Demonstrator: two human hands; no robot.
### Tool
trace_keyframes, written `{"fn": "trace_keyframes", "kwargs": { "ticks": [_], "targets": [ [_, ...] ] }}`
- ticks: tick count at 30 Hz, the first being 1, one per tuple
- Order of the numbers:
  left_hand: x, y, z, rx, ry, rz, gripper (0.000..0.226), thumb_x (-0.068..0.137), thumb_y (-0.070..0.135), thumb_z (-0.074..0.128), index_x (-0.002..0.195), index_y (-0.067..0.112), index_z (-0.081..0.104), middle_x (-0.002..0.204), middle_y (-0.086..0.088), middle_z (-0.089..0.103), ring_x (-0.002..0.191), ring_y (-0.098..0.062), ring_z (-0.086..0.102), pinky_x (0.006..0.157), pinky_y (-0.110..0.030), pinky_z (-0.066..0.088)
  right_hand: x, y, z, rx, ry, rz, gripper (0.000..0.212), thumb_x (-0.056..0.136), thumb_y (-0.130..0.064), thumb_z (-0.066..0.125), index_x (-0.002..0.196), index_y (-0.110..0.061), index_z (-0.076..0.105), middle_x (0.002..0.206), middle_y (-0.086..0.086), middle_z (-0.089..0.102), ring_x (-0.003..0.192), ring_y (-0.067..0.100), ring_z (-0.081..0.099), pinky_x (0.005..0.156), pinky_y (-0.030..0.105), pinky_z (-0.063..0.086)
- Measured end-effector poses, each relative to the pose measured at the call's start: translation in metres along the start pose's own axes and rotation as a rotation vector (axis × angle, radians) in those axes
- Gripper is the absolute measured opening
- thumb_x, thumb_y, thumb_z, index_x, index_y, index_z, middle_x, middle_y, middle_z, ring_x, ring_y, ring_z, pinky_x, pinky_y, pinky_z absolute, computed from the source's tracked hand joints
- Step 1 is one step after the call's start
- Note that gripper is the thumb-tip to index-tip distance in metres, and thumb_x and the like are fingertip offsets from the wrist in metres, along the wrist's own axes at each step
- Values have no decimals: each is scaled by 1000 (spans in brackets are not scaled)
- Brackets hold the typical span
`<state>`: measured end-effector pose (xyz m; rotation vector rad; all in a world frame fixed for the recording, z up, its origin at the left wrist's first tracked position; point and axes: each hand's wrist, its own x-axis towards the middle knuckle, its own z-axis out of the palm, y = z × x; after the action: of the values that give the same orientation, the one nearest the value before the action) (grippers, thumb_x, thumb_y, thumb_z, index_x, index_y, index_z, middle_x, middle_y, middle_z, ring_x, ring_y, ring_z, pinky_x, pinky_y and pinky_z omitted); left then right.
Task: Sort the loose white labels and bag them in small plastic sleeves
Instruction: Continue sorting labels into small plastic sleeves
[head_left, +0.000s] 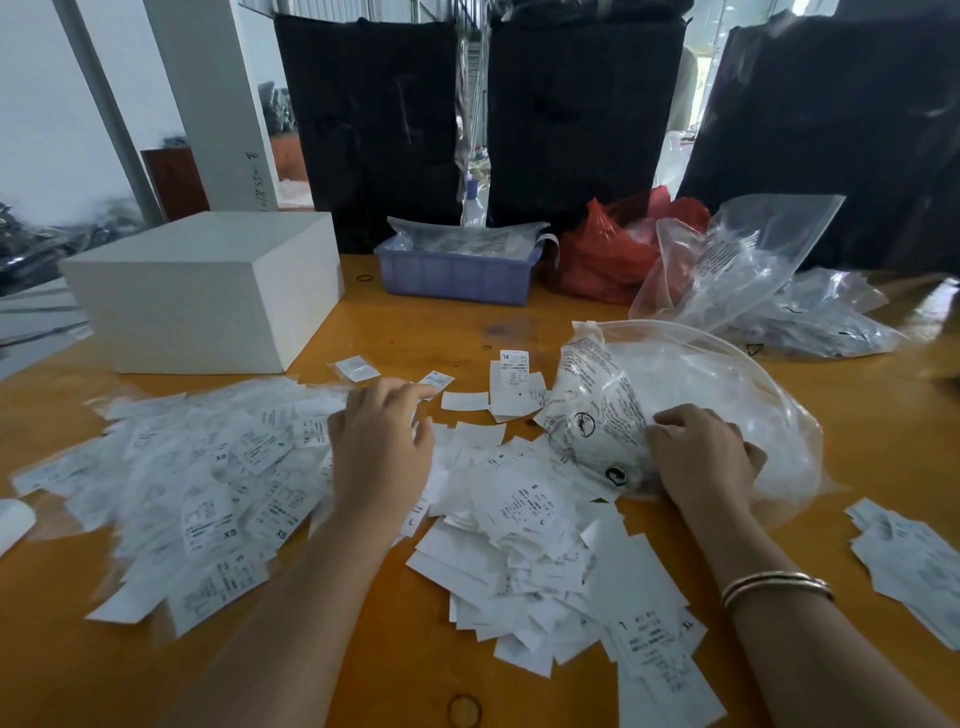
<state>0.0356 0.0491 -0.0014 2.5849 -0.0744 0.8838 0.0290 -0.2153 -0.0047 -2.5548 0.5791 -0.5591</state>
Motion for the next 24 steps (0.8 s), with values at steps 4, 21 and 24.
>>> {"fn": "trace_keyframes", "kwargs": {
  "ticks": [4,21,24],
  "targets": [
    [-4,11,4,-179,-52,139,20,88,14,63,106,17,68,111,-2,63,110,-20,52,90,-30,41,3,0,1,138,120,17,13,90,-18,57,98,-22,67,104,0,66,102,21,50,79,32,16],
    [-10,25,-3,-678,-442,131,35,83,58,45,118,56,41,116,45,38,112,24,36,93,-9,32,-40,-33,-8,788,-91,-528,42,90,0,55,105,-39,54,86,-14,68,78,4,64,70,26,55],
    [-11,28,-6,-743,-549,116,52,75,68,47,124,55,34,121,43,37,115,24,36,89,-2,32,-49,-44,-1,797,-259,-637,48,88,4,57,108,-40,53,90,-15,68,73,3,64,69,14,51]
  ]
}}
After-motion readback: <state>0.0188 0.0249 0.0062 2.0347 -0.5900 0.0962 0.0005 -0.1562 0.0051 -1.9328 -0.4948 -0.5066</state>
